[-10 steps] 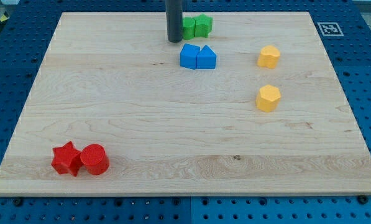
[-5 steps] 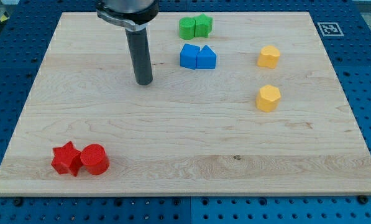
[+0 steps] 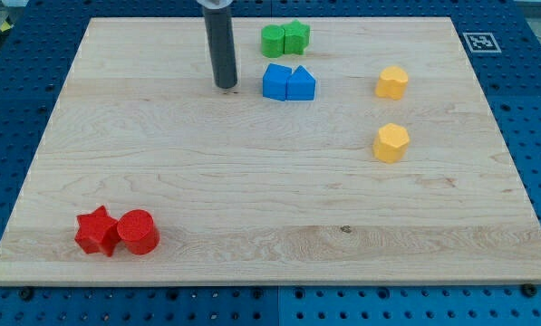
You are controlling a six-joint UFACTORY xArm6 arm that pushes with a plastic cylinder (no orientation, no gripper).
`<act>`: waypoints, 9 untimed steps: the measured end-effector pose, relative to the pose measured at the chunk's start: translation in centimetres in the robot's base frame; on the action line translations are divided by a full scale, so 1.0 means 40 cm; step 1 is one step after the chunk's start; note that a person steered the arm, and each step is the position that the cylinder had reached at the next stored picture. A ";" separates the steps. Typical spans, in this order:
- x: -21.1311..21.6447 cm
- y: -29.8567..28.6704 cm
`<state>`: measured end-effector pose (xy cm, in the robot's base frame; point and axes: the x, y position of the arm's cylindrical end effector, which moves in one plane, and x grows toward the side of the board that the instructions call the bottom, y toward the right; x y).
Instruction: Push the blue triangle to the bottom of the yellow heart
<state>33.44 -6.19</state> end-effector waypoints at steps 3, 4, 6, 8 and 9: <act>0.107 0.247; 0.198 0.338; 0.153 0.202; 0.020 0.329; 0.116 0.468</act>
<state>38.08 12.54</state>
